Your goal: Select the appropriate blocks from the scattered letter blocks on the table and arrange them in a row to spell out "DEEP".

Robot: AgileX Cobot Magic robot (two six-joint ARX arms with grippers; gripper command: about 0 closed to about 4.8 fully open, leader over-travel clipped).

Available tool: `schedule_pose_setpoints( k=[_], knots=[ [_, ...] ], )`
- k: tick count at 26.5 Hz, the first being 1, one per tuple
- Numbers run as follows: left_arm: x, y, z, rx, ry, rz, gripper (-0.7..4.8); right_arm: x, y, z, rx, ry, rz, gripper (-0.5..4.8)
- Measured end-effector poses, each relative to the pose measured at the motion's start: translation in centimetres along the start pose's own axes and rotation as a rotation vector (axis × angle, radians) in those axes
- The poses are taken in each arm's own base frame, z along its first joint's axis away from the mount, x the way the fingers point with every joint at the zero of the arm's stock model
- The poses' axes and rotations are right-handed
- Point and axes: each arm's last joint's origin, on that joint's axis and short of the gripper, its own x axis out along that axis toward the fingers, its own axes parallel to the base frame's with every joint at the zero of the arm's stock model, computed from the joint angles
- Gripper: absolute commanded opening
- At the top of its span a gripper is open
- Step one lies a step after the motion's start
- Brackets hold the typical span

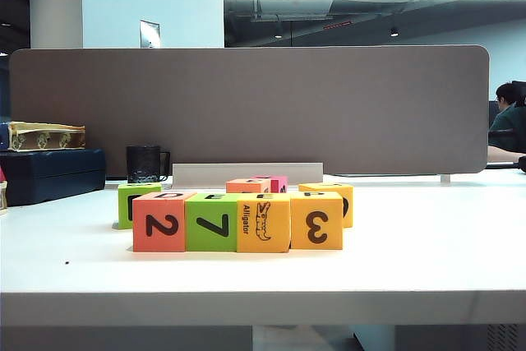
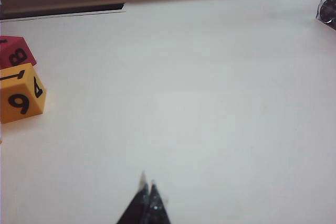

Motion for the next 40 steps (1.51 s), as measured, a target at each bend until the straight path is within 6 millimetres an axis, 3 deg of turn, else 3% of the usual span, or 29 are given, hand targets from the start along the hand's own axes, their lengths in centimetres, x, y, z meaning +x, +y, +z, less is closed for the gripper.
schedule_pose_setpoints(
  k=[10,19,40],
  knots=[
    [0.0,-0.2,0.1,-0.022,-0.007,-0.019,0.80,0.0,0.0,0.0,0.000,0.000,0.000,0.00],
    [-0.1,-1.2,0.1,-0.089,-0.009,-0.179,0.80,0.0,0.0,0.0,0.000,0.000,0.000,0.00],
    [-0.1,-1.1,0.1,-0.058,-0.010,-0.126,0.80,0.0,0.0,0.0,0.000,0.000,0.000,0.00]
  ],
)
